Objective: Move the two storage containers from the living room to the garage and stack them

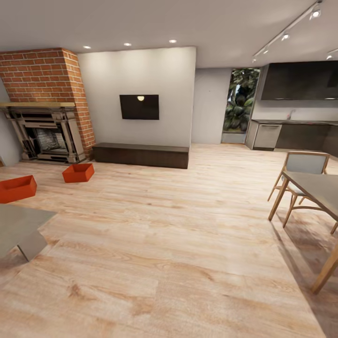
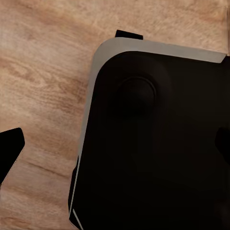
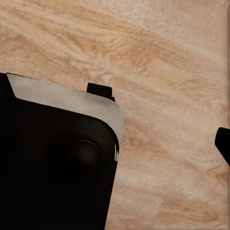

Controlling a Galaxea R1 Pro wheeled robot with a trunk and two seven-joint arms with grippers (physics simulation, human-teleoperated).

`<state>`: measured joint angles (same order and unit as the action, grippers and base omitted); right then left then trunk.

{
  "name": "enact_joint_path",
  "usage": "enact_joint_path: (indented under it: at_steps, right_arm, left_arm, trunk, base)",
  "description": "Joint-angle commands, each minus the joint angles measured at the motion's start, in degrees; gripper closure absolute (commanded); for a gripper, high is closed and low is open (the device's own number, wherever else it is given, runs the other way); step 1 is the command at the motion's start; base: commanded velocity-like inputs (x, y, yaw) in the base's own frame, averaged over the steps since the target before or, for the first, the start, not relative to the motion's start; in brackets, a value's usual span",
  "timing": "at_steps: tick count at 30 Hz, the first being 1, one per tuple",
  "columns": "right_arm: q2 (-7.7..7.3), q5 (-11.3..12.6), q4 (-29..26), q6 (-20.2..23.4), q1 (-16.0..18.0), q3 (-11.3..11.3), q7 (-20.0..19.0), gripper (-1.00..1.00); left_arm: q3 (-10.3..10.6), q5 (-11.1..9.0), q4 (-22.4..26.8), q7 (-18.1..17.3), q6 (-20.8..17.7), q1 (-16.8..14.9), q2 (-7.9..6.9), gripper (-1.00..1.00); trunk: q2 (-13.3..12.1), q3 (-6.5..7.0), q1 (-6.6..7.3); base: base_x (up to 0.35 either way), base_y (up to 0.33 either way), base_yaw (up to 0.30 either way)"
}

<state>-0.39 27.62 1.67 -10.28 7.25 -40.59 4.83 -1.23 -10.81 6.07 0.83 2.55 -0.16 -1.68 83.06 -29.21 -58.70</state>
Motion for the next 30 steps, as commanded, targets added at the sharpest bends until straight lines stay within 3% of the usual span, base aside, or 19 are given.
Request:
enact_joint_path:
  at_steps: [1, 30]
  right_arm:
    - [0.03, 0.4, 0.1, -0.3, 0.0, -0.5, 0.0, -1.0]
    - [0.03, 0.4, 0.1, -0.3, 0.0, -0.5, 0.0, -1.0]
  left_arm:
    - [-0.1, -0.3, 0.0, 0.0, 0.1, 0.0, 0.01, -1.0]
    - [-0.1, -0.3, 0.0, 0.0, 0.2, 0.0, 0.01, -1.0]
  trunk:
    - [0.0, -0.05, -0.03]
    - [0.0, -0.05, -0.03]
  base:
    - [0.323, 0.0, 0.0]
    - [0.323, 0.0, 0.0]
